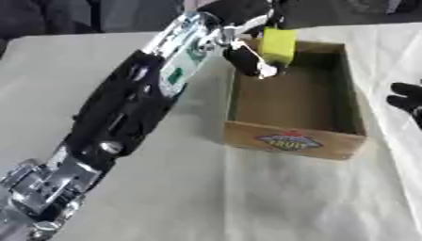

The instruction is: Pick up objects on the table and place them in the box.

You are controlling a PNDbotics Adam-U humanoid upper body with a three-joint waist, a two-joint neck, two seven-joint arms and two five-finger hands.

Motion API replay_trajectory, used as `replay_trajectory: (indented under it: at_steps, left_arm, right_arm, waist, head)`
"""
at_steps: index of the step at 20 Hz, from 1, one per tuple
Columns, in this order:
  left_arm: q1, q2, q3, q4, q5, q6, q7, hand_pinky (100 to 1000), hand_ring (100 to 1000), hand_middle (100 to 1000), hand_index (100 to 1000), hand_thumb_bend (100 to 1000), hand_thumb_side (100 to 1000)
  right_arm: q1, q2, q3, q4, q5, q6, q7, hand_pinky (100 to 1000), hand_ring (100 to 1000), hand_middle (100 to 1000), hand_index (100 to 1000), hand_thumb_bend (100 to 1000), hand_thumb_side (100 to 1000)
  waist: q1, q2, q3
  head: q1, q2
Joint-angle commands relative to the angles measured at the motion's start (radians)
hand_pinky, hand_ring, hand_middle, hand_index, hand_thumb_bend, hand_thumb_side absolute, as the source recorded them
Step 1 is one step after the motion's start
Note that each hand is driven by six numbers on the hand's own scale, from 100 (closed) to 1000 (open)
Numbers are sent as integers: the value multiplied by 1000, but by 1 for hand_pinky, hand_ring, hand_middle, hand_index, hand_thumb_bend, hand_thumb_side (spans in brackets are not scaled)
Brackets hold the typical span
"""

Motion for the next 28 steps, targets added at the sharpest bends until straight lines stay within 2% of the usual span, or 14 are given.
replay_trajectory:
  at_steps: [1,3,4,6,9,11,13,16,18,20,21,23,25,28]
  left_arm:
    - [-8,-24,6,32,-65,3,62,620,555,519,665,340,409]
    - [1,-37,-3,50,-107,-5,83,643,592,561,700,394,429]
    - [5,-42,-7,59,-122,-12,85,668,632,607,738,497,472]
    - [12,-49,-16,75,-146,-26,65,718,705,695,816,611,517]
    - [24,-51,-23,84,-163,-44,17,746,746,752,852,689,559]
    - [33,-48,-19,83,-147,-48,-4,768,771,785,872,769,597]
    - [38,-38,-10,56,-114,-42,-5,762,774,790,878,801,631]
    - [41,-2,11,-43,-28,-7,32,725,751,768,876,763,672]
    - [48,35,32,-147,51,28,68,704,737,755,874,730,701]
    - [67,75,60,-266,160,71,104,667,717,736,870,671,709]
    - [81,98,77,-326,218,95,124,644,704,724,865,604,724]
    - [130,153,121,-456,341,144,177,610,682,703,860,521,741]
    - [204,196,170,-578,459,192,246,596,674,695,859,486,741]
    - [334,226,223,-734,598,222,344,579,665,687,858,456,736]
  right_arm:
    - [-15,-2,-1,-21,-12,-1,6,829,839,596,835,100,470]
    - [-18,-3,-1,-21,-15,-1,7,828,839,597,835,100,470]
    - [-18,-4,-1,-21,-16,-1,8,828,839,597,835,100,470]
    - [-19,-5,-1,-21,-17,0,8,828,839,597,835,100,470]
    - [-18,-6,-4,-21,-18,0,7,829,839,597,835,100,470]
    - [-18,-6,-6,-21,-17,1,5,829,839,597,835,100,470]
    - [-18,-6,-8,-21,-16,2,3,829,839,598,835,100,470]
    - [-15,-7,-12,-21,-11,4,-1,829,840,598,835,100,470]
    - [-14,-7,-16,-21,-7,5,-5,829,840,598,835,100,470]
    - [-11,-8,-19,-21,-2,7,-9,829,840,598,835,100,470]
    - [-10,-8,-20,-21,0,8,-11,829,840,598,835,100,470]
    - [-10,-11,-24,-21,3,8,-16,829,840,598,835,100,470]
    - [-16,-16,-28,-21,2,6,-23,828,839,599,834,100,470]
    - [-23,-23,-32,-21,0,3,-28,828,839,599,834,100,470]
  waist:
    - [-1,-16,-4]
    - [1,-16,-7]
    - [2,-17,-7]
    - [2,-18,-7]
    - [3,-19,-4]
    - [4,-19,-1]
    - [4,-17,4]
    - [5,-15,14]
    - [6,-14,25]
    - [5,-13,39]
    - [5,-13,45]
    - [5,-12,57]
    - [7,-10,69]
    - [11,-5,84]
  head:
    - [4,-11]
    - [3,-13]
    - [4,-14]
    - [5,-14]
    - [3,-17]
    - [0,-19]
    - [-3,-19]
    - [-11,-19]
    - [-18,-18]
    - [-27,-16]
    - [-32,-16]
    - [-44,-16]
    - [-53,-21]
    - [-63,-26]
